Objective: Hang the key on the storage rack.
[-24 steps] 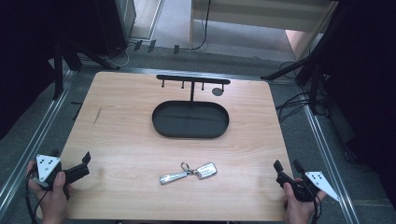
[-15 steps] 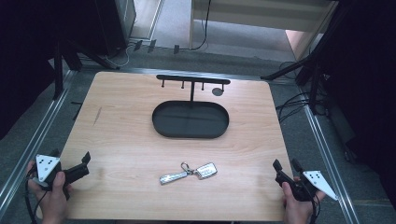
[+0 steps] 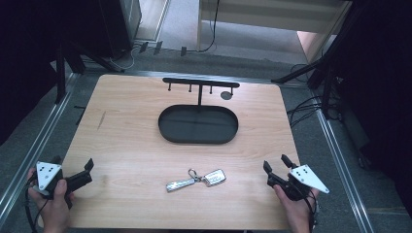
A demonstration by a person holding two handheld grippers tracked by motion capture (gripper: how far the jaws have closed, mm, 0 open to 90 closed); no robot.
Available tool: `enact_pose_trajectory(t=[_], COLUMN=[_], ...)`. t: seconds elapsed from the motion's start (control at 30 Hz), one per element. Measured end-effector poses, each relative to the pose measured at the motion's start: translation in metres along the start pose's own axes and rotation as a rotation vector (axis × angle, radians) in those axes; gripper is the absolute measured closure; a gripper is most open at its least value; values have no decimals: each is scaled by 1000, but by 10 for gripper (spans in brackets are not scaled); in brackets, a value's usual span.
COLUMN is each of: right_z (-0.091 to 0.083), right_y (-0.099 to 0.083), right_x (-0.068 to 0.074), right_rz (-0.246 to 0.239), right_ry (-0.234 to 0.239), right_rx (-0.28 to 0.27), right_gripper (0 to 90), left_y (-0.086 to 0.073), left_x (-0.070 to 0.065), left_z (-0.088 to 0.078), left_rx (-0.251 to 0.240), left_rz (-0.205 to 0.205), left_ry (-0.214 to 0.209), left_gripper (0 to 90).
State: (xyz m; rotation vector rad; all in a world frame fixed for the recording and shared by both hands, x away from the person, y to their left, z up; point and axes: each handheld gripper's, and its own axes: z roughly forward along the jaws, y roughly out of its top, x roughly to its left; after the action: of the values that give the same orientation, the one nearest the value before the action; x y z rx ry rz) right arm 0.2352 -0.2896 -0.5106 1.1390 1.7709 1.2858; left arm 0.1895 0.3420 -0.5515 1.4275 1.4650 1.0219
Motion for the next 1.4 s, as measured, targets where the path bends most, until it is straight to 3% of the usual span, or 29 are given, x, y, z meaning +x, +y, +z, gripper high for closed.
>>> enact_pose_trajectory(t=[0.37, 0.63, 0.93, 1.4], right_z=[19, 38, 51, 65], right_y=[23, 35, 39, 42], right_x=[30, 60, 80, 106], right_rz=[-66, -131, -162, -198], right_ry=[130, 218, 279, 440], right_rx=[15, 27, 46, 73], right_gripper=[333, 341, 358, 428], left_y=[0, 0, 0, 0], left_x=[0, 1, 1, 1], left_z=[0, 1, 1, 1], left_rx=[4, 0, 1, 0], left_rz=[2, -3, -6, -6], left_ry=[-2, -5, -10, -12], left_gripper=[0, 0, 0, 0])
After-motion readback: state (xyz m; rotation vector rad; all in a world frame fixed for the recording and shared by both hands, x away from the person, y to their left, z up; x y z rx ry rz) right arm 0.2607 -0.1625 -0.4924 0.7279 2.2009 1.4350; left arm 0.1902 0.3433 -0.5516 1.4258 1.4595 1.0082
